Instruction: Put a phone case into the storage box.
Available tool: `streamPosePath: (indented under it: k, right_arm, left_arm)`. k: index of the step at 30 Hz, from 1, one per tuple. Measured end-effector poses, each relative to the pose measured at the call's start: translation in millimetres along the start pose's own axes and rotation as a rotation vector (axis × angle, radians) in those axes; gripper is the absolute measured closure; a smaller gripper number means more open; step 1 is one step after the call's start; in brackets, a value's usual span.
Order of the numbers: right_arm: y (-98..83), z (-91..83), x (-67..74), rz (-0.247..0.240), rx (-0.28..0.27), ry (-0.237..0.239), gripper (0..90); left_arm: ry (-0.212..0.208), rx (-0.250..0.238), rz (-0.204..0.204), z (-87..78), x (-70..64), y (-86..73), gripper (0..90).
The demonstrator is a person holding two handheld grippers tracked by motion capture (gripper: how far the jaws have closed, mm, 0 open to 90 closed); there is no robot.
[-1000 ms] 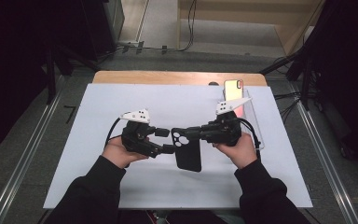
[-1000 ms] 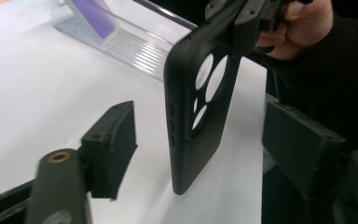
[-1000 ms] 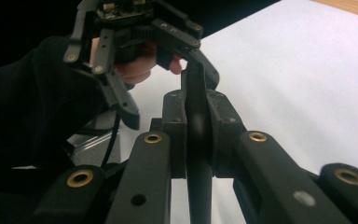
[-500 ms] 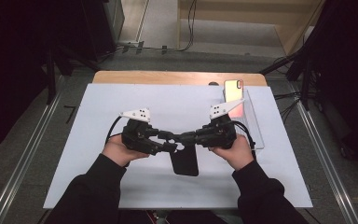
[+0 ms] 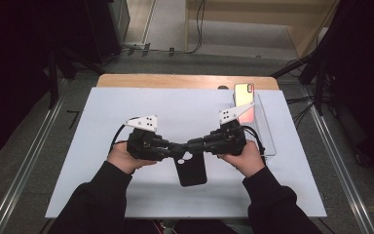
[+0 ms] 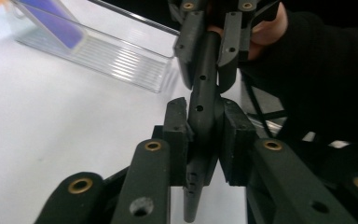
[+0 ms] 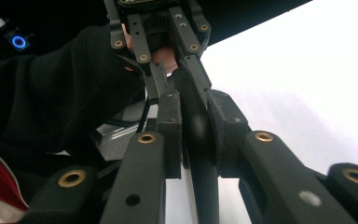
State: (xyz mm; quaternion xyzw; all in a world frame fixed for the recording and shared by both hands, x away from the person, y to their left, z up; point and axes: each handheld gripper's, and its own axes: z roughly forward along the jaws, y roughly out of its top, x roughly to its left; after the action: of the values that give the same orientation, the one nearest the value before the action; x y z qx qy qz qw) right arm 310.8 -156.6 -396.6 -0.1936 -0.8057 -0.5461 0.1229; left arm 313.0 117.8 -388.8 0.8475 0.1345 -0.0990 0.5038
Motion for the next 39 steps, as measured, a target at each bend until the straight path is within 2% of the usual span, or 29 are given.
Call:
streamPosePath:
  k: [4,8,11,13,16,19,21,23,24,26,30,33,36,39]
  right_arm:
    - [0.6,-2.2,0.1,-0.003,-0.025,-0.006,66.7]
    - [1.0,-6.0,0.5,-0.012,-0.04,-0.053,52.9]
    - [1.2,-11.1,-0.7,-0.006,-0.068,-0.082,44.2]
    - [1.1,-12.5,-0.1,-0.023,-0.081,-0.111,37.9]
    - [1.3,-12.2,1.8,-0.033,-0.081,-0.138,31.0]
    - [0.5,-9.6,4.8,-0.065,-0.07,-0.168,27.2]
    - [0.8,-7.6,5.8,-0.063,-0.057,-0.168,24.4]
    - [0.9,-5.8,7.3,-0.058,-0.046,-0.169,16.3]
    - [1.2,-4.4,7.2,-0.05,-0.04,-0.176,8.4]
    - [1.6,-2.0,7.5,-0.042,-0.032,-0.206,0.0]
    - [-0.4,2.1,7.7,-0.028,-0.025,-0.237,0.0]
    - [-1.5,6.4,9.5,-0.011,0.002,-0.274,0.0]
    - [-2.9,9.4,10.6,-0.005,-0.004,-0.267,0.0]
    - [-3.9,14.4,12.1,0.007,-0.003,-0.302,0.0]
  left_arm:
    - [-0.015,0.0,-0.038,-0.8,-0.3,2.8,77.1]
    - [-0.009,-0.005,-0.078,-7.1,3.6,1.5,77.2]
    - [0.019,-0.007,-0.106,-13.4,4.9,1.8,77.1]
    - [0.041,0.002,-0.158,-17.1,6.7,3.5,77.0]
    - [0.077,0.007,-0.177,-20.0,7.0,4.2,77.0]
    - [0.104,0.012,-0.194,-21.2,7.0,4.8,76.9]
    - [0.12,0.012,-0.206,-22.1,6.7,5.3,76.9]
    - [0.133,0.011,-0.217,-22.9,6.7,6.0,76.9]
    - [0.146,0.008,-0.221,-22.9,6.3,6.3,76.9]
    - [0.168,0.007,-0.237,-23.8,6.0,7.2,76.9]
    - [0.201,-0.014,-0.248,-25.6,4.0,9.1,76.9]
    - [0.247,-0.025,-0.27,-27.2,1.7,11.6,76.9]
    - [0.285,-0.035,-0.306,-28.8,0.8,13.4,76.8]
    - [0.309,-0.048,-0.31,-30.3,-0.4,14.1,76.7]
